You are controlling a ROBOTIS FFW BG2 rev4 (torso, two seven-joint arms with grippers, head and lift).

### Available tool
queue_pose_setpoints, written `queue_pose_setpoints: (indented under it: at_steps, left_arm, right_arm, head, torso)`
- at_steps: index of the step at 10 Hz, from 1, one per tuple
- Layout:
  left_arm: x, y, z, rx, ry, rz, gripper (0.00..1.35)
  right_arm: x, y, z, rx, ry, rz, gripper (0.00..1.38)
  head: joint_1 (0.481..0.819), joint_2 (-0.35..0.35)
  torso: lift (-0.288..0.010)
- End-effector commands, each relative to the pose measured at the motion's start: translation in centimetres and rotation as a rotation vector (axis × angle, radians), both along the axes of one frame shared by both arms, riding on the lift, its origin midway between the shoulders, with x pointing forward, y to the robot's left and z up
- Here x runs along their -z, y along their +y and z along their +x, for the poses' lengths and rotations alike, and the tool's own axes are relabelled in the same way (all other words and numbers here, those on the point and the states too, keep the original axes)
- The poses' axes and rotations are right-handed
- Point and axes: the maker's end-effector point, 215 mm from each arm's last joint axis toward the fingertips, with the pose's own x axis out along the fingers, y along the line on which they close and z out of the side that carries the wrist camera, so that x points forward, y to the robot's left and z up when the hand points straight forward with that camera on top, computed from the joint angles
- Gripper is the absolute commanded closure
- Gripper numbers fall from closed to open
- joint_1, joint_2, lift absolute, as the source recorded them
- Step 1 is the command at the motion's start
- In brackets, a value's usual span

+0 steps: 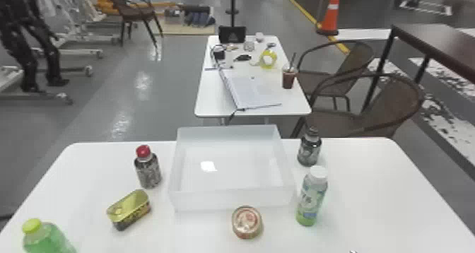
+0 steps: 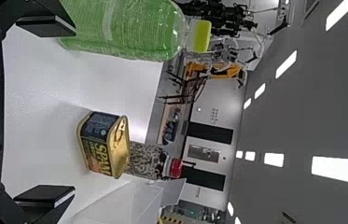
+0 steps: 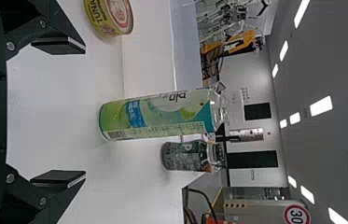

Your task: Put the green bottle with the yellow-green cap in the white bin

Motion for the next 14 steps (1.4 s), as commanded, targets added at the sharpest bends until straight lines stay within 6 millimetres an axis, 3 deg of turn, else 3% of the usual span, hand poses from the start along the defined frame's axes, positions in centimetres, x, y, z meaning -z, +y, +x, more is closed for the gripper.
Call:
queue_pose_setpoints:
  at_steps: [1, 7, 12, 14]
  left_arm:
    - [0.0, -0.2, 0.0, -0.004, -0.002, -0.007, 0.11]
    - [0.1, -0.1, -0.1, -0.011, 0.002, -0.006, 0.11]
    - [0.1, 2.7, 1.8, -0.115, 0.009, 0.004, 0.11]
    - [-0.2, 4.8, 2.6, -0.21, 0.021, 0.037, 0.11]
  right_arm:
    - [0.0, 0.0, 0.0, -0.001, -0.001, -0.001, 0.33]
    - [0.1, 0.0, 0.0, 0.001, 0.001, 0.001, 0.33]
    - [0.1, 0.0, 0.0, 0.002, 0.003, 0.004, 0.33]
    - [0.1, 0.0, 0.0, 0.003, 0.003, 0.005, 0.33]
  head:
    - [0.549, 0.0]
    - [0.549, 0.0]
    - [0.549, 0.0]
    - [0.549, 0.0]
  torso:
    - [-0.1]
    - [-0.1]
    - [-0.1]
    - [-0.1]
